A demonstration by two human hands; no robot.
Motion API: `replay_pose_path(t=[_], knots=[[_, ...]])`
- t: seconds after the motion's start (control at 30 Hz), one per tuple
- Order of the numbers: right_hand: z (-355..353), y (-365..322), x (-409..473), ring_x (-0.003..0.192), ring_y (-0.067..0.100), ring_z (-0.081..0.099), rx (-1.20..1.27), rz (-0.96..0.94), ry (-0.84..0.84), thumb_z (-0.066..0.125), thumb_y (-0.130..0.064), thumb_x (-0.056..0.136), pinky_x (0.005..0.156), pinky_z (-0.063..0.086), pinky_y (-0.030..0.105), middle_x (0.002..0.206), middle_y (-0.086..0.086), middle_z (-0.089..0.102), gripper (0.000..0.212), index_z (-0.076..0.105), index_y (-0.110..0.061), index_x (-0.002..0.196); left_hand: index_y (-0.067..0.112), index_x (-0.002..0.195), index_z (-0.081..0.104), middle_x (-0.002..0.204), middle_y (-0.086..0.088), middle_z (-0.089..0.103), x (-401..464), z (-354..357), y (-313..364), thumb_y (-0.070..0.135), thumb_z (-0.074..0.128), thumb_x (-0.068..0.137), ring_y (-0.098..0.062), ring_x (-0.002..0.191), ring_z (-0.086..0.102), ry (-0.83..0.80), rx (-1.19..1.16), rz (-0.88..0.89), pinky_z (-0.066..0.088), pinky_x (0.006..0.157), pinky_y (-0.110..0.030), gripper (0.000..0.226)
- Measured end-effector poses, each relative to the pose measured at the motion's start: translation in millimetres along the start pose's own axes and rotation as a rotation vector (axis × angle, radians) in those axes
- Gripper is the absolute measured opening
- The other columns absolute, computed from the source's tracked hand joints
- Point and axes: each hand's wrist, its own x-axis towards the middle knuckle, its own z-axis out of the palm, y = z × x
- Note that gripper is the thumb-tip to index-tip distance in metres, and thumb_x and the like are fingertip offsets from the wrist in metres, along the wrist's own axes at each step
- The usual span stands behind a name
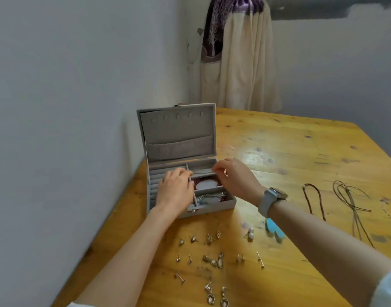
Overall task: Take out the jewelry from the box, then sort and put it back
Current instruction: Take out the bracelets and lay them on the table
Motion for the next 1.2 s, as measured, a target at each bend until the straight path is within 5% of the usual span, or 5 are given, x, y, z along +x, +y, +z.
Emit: replay_pose_path(t=[0.33, 0.87, 1.0, 1.13, 1.2], knots=[[28.4, 13.6, 73.3, 0.11, 0.028, 0.043, -0.372, -0.052, -0.166, 0.047, -0.017, 0.09, 0.083, 0.036, 0.035, 0.114, 0.007, 0.055, 0.026, 0.065, -0.022, 0.107, 0.027, 0.138, 0.035, 0.147, 0.004, 0.031, 26.7, 26.7, -23.4, 0.039, 0.033, 0.096, -0.017, 0.137, 0.018, 0.009, 0.084, -0.071, 0.011, 0.111, -0.041, 0.043], [40.7, 19.3, 78.5, 0.106, 0.028, 0.047, -0.508, -0.128, -0.195, 0.042, -0.018, 0.089, 0.086, 0.031, 0.037, 0.11, 0.011, 0.055, 0.025, 0.062, -0.01, 0.103, 0.028, 0.139, 0.032, 0.147, 0.004, 0.03, 25.1, 28.0, -22.8, 0.039, 0.032, 0.096, -0.016, 0.137, 0.017, 0.028, 0.084, -0.073, 0.011, 0.114, -0.041, 0.044], [29.6, 19.8, 77.3, 0.095, 0.025, 0.051, -0.158, -0.047, -0.192, 0.048, -0.015, 0.087, 0.082, 0.037, 0.034, 0.099, 0.011, 0.055, 0.018, 0.064, -0.007, 0.09, 0.027, 0.14, 0.031, 0.148, 0.004, 0.028, 24.8, 27.4, -24.0, 0.039, 0.03, 0.097, -0.016, 0.138, 0.015, 0.018, 0.084, -0.061, 0.009, 0.114, -0.04, 0.044], [-4.9, 15.5, 69.2, 0.074, 0.017, 0.05, 0.398, 0.112, -0.065, 0.049, -0.01, 0.089, 0.056, 0.038, 0.015, 0.078, 0.008, 0.057, 0.017, 0.06, 0.0, 0.083, 0.027, 0.14, 0.03, 0.149, 0.004, 0.027, 25.2, 28.4, -24.9, 0.039, 0.03, 0.097, -0.016, 0.138, 0.015, 0.013, 0.079, -0.061, 0.009, 0.114, -0.04, 0.045], [-22.1, 17.9, 60.0, 0.074, 0.016, 0.054, 0.547, 0.152, 0.03, 0.05, -0.01, 0.089, 0.062, 0.041, 0.016, 0.078, 0.012, 0.061, 0.014, 0.06, -0.001, 0.084, 0.027, 0.14, 0.03, 0.149, 0.004, 0.027, 25.3, 28.9, -24.8, 0.038, 0.03, 0.097, -0.016, 0.138, 0.014, 0.013, 0.068, -0.065, 0.008, 0.114, -0.04, 0.044]])
